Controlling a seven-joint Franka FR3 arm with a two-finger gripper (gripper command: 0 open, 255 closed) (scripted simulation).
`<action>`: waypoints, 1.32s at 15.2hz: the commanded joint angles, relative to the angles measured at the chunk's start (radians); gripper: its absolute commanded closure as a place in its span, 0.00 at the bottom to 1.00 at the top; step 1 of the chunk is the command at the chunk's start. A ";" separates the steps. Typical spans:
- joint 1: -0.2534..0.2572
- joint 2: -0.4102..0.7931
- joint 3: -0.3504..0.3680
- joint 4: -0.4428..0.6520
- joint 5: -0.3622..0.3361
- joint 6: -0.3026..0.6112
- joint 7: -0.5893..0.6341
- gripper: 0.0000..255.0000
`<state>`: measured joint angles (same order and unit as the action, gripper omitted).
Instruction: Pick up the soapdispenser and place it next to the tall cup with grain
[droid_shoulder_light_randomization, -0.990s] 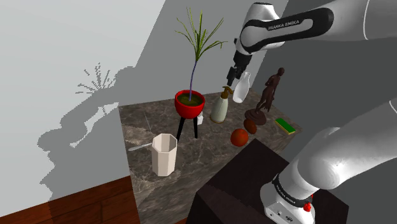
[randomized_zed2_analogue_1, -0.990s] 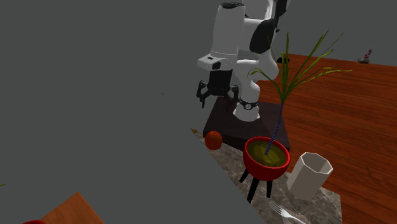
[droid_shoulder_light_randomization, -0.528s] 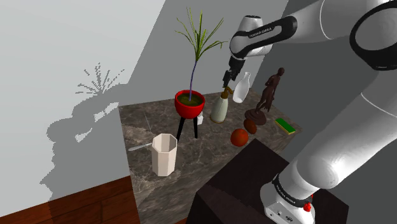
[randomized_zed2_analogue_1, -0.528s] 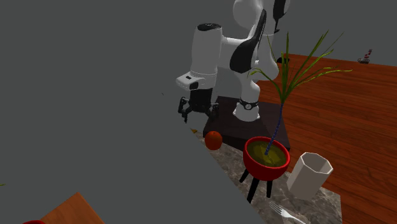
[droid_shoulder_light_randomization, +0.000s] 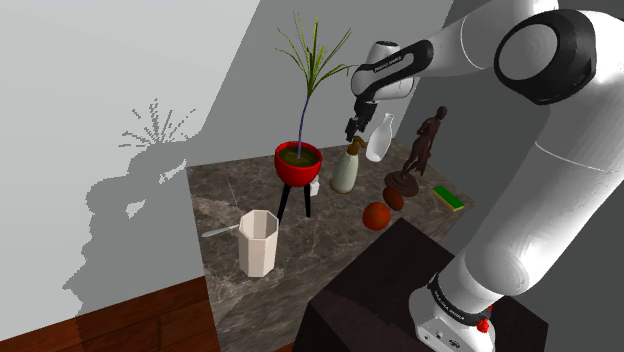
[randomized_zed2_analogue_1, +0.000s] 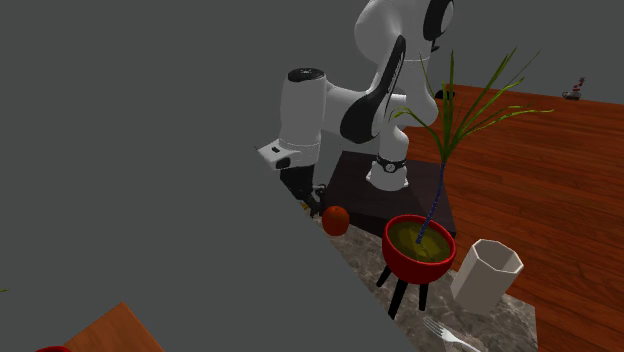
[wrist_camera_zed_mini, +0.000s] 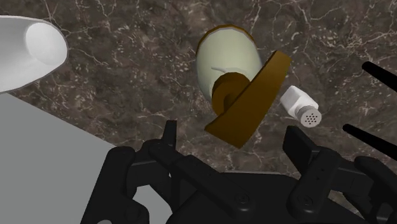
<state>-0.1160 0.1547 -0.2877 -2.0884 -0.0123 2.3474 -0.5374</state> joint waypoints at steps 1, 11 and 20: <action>-0.003 0.020 0.001 -0.005 0.007 0.024 -0.006 0.00; -0.006 0.044 0.003 -0.011 0.017 0.054 -0.012 0.00; -0.006 0.044 0.003 -0.011 0.017 0.053 -0.012 1.00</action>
<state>-0.1221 0.1985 -0.2850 -2.0988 0.0045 2.4009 -0.5493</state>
